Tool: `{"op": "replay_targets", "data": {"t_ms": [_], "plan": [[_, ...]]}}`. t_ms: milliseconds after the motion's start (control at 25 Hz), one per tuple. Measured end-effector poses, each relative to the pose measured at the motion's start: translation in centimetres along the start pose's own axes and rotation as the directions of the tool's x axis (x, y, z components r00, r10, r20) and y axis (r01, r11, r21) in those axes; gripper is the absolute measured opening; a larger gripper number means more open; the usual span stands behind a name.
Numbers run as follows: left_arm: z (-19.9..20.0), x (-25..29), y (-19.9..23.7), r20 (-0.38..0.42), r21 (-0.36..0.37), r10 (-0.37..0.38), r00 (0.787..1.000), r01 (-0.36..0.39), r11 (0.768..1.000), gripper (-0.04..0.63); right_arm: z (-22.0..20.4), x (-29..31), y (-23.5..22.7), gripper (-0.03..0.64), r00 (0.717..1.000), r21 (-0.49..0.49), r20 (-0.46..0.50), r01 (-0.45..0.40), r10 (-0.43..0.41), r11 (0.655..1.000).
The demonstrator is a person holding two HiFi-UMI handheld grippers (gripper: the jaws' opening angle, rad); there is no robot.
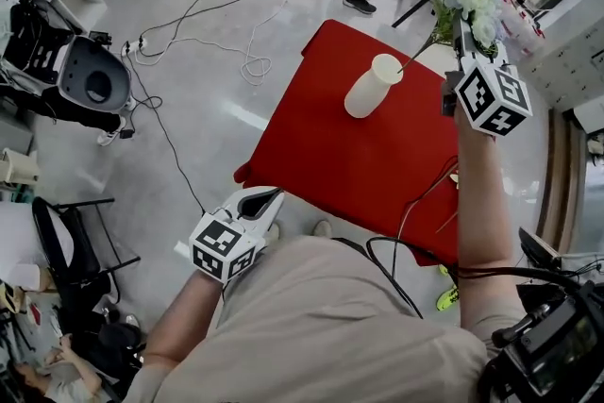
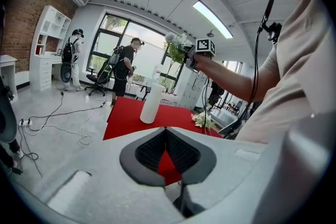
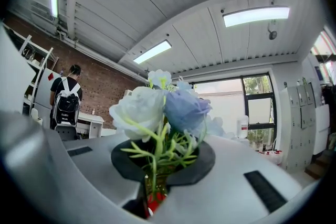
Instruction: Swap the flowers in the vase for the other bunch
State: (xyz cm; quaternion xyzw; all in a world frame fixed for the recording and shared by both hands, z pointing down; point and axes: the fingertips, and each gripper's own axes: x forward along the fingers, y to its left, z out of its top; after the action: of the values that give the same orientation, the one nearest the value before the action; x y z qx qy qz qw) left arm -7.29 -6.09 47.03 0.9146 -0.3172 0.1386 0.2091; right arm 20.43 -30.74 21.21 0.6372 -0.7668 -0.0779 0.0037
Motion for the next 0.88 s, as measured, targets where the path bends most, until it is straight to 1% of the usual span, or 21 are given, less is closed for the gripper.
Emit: {"op": "replay_targets", "data": {"t_ms": [280, 440, 880], "plan": [[0.4, -0.3, 0.7, 0.000, -0.026, 0.037, 0.999, -0.037, 0.999, 0.008, -1.8, 2.0, 1.3, 0.055, 0.999, -0.022, 0.017, -0.044, 0.045, 0.999], [0.4, -0.2, 0.8, -0.002, -0.034, 0.053, 0.999, -0.053, 0.998, 0.008, -3.9, 2.5, 2.0, 0.055, 0.998, -0.014, 0.004, -0.069, 0.069, 0.998], [0.0, -0.7, 1.0, -0.011, -0.033, 0.075, 0.997, -0.075, 0.997, 0.008, -8.9, 2.4, 4.0, 0.055, 0.994, -0.064, -0.033, -0.109, 0.107, 0.992]]}}
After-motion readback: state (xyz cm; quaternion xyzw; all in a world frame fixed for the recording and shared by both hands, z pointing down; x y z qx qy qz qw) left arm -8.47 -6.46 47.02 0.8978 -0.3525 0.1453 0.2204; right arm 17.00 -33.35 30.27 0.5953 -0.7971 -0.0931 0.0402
